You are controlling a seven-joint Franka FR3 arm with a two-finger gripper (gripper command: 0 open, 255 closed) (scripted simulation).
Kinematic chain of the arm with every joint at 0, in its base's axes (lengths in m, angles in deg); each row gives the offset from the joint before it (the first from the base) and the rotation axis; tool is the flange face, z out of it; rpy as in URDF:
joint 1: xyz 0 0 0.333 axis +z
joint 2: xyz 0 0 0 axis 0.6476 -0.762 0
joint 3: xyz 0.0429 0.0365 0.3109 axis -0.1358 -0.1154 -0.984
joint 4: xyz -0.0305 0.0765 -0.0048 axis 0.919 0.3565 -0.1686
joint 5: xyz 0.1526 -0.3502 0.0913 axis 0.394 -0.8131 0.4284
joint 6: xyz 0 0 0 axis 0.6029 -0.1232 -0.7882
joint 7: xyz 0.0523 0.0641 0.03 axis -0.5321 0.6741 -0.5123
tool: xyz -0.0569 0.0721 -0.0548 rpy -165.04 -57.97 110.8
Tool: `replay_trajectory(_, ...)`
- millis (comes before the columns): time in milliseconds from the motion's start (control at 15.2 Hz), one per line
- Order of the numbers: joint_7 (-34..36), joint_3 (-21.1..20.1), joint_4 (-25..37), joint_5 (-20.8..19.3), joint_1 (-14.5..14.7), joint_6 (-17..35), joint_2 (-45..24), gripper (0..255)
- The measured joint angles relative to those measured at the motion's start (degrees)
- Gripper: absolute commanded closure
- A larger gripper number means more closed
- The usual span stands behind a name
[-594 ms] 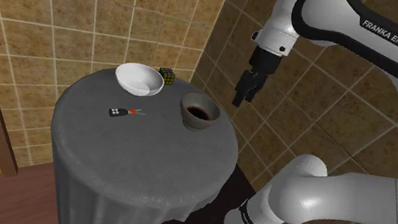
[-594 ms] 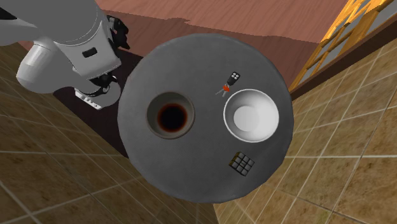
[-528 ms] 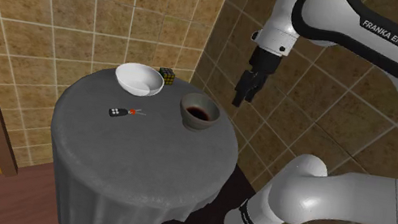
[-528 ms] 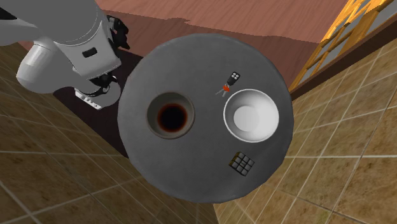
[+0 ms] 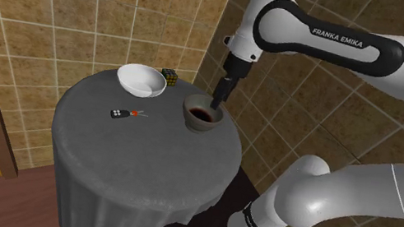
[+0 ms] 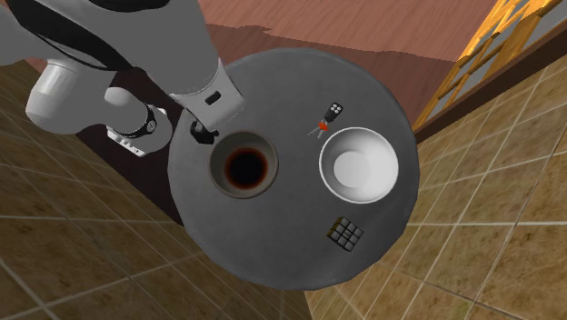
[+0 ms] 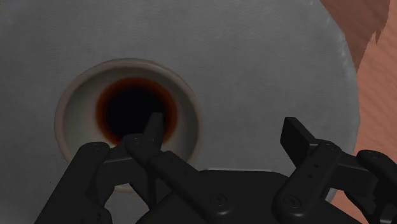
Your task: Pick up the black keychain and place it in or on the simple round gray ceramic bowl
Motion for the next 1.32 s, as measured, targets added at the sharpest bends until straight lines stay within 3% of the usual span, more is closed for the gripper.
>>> replay_trajectory(462,-9.2,-0.6,2.3,-0.8,3.6,13.3,-12.9,0)
replay_trajectory(1320,-23.2,-4.1,14.3,-2.7,9.0,31.0,-36.9,0)
